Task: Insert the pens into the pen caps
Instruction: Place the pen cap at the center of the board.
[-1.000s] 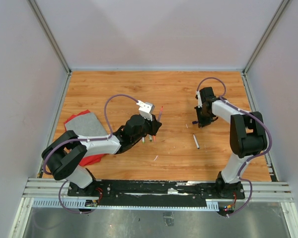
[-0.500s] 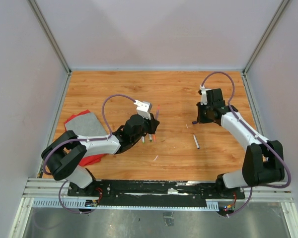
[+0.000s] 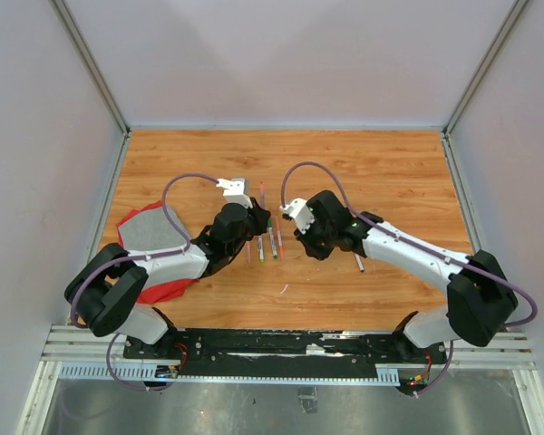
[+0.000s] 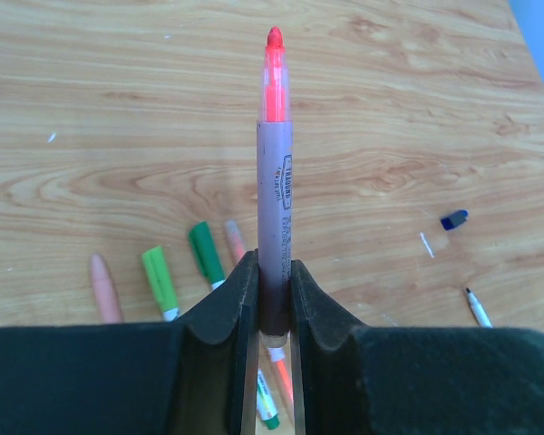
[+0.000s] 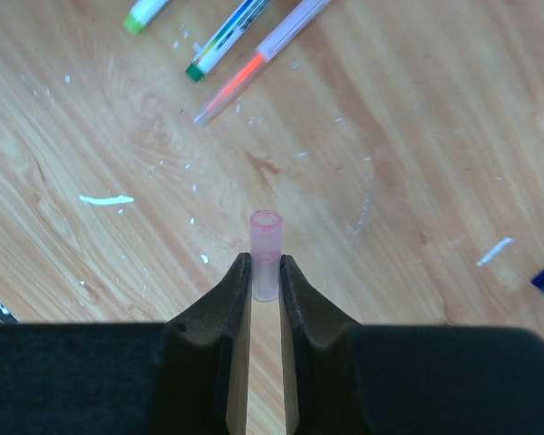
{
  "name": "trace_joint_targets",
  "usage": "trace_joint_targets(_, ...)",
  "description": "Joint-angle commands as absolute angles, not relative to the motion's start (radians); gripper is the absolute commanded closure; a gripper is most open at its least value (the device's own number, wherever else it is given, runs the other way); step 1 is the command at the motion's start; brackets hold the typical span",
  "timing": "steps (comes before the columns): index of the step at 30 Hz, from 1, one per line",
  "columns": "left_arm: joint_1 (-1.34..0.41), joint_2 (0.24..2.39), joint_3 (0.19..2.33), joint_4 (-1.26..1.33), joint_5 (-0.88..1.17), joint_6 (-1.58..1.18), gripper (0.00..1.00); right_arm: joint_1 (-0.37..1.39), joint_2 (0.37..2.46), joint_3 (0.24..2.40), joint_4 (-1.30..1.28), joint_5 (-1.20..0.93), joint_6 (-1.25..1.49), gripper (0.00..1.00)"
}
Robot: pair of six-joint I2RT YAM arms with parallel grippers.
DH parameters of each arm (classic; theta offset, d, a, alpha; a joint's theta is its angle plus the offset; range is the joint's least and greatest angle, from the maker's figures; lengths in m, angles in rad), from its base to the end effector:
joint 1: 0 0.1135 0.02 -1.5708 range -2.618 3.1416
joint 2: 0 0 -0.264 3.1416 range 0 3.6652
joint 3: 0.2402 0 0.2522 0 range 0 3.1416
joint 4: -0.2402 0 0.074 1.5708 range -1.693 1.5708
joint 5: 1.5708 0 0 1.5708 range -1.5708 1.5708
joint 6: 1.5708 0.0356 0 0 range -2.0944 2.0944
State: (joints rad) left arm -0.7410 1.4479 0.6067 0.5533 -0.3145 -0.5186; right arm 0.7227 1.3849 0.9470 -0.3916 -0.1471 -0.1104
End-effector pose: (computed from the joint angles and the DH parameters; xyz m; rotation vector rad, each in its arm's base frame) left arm 0.2281 -0.1937 0.2023 -0.0125 1.8850 -0.5835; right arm 0.2157 0.1972 0.2429 -1.0505 2.2019 0.4570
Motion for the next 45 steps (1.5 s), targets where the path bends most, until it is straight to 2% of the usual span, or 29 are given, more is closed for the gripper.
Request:
trace_joint_targets(1, -0.711, 1.419, 0.58, 0.543, -0.342, -0.582, 0.99, 0.788, 1.477, 0.97, -0.491, -0.166, -0.205, 0.92)
trace_joint_targets(11, -0.71, 1.398, 0.565, 0.554, -0.352, -0.577, 1.0, 0.838, 1.646, 0.996, -0.488, -0.147, -0.184, 0.89)
trace_joint_targets(15, -0.71, 1.403, 0.567, 0.552, -0.353, -0.576, 0.99, 0.839, 1.676, 0.997, -0.478, -0.136, -0.175, 0.85)
trace_joint_targets(22, -0.71, 1.402, 0.568, 0.548, -0.363, -0.575, 1.0, 0.838, 1.659, 0.984, -0.471, -0.117, -0.167, 0.57)
trace_joint_targets(28, -0.71, 1.404, 0.57, 0.546, -0.361, -0.577, 0.99, 0.838, 1.516, 0.955, -0.429, -0.013, -0.077, 0.36)
trace_joint_targets(33, -0.71, 1.405, 0.571, 0.545, -0.362, -0.576, 0.99, 0.836, 1.416, 0.936, -0.404, 0.168, 0.211, 0.22)
trace_joint_targets(42, -0.71, 1.402, 0.572, 0.54, -0.361, -0.575, 0.99, 0.838, 1.337, 0.931, -0.547, 0.357, 0.993, 0.16)
trace_joint_targets(45, -0.71, 1.403, 0.572, 0.54, -0.355, -0.575, 1.0, 0.852, 1.371, 0.955, -0.689, 0.372, 1.277, 0.16)
